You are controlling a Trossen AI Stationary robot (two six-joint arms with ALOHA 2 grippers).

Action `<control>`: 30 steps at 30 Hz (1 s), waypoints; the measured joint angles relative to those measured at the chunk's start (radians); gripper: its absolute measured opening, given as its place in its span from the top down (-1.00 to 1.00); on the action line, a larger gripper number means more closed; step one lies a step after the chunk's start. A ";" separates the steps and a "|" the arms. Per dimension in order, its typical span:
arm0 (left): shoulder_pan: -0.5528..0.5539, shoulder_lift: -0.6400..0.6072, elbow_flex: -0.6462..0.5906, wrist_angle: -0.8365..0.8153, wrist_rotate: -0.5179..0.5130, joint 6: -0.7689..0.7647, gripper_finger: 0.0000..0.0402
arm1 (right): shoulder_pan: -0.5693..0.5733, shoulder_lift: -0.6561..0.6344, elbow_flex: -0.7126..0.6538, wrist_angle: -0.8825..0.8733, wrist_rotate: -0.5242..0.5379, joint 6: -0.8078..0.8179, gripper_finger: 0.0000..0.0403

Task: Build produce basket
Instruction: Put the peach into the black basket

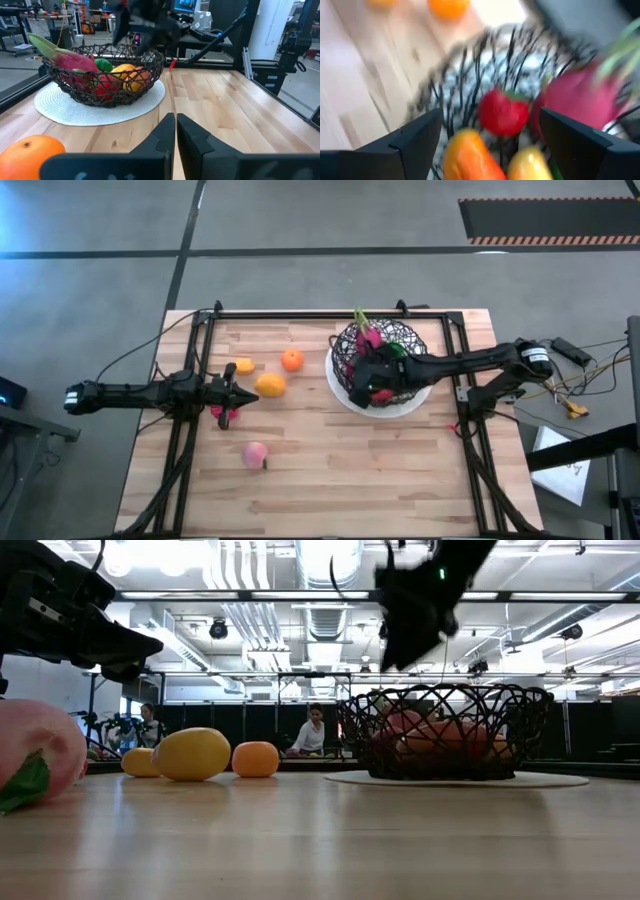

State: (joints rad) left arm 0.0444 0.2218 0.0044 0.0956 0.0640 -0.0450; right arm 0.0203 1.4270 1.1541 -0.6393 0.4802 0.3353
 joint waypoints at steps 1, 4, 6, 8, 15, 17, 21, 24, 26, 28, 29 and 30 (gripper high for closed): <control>0.000 0.000 0.000 0.000 0.000 0.000 1.00 | 0.028 0.000 0.018 0.004 0.049 0.008 -0.57; 0.000 0.000 0.000 0.000 0.000 0.000 1.00 | 0.138 0.000 0.057 0.035 0.191 0.008 -0.53; 0.000 0.000 0.000 0.000 0.000 0.000 1.00 | 0.225 0.000 0.063 0.077 0.277 0.017 -0.50; 0.000 0.000 0.000 0.000 0.000 0.000 1.00 | 0.314 0.000 0.053 0.147 0.334 0.057 -0.47; 0.000 0.000 0.000 0.000 0.000 0.000 1.00 | 0.591 0.074 -0.111 0.599 0.393 0.136 -0.40; 0.000 -0.001 0.000 0.000 0.000 0.000 1.00 | 0.647 0.140 -0.153 0.748 0.405 0.130 -0.39; 0.000 -0.002 0.000 0.000 0.000 0.000 1.00 | 0.706 0.304 -0.174 0.963 0.411 0.127 -0.40; 0.000 -0.001 0.000 0.000 0.000 0.000 1.00 | 0.714 0.433 -0.138 1.037 0.410 0.128 -0.39; 0.000 -0.001 0.000 0.001 0.000 0.000 1.00 | 0.713 0.507 -0.092 1.043 0.413 0.128 -0.37; 0.000 -0.001 0.000 0.000 0.000 0.000 1.00 | 0.709 0.567 -0.038 1.045 0.414 0.120 -0.36; 0.000 -0.002 0.000 0.001 0.000 0.000 1.00 | 0.706 0.591 -0.010 1.038 0.414 0.109 -0.35; 0.000 -0.002 0.000 0.001 0.000 0.000 1.00 | 0.705 0.611 0.015 1.033 0.413 0.087 -0.34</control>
State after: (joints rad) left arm 0.0444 0.2203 0.0044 0.0965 0.0640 -0.0452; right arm 0.7257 2.0383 1.1690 0.3938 0.8936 0.4221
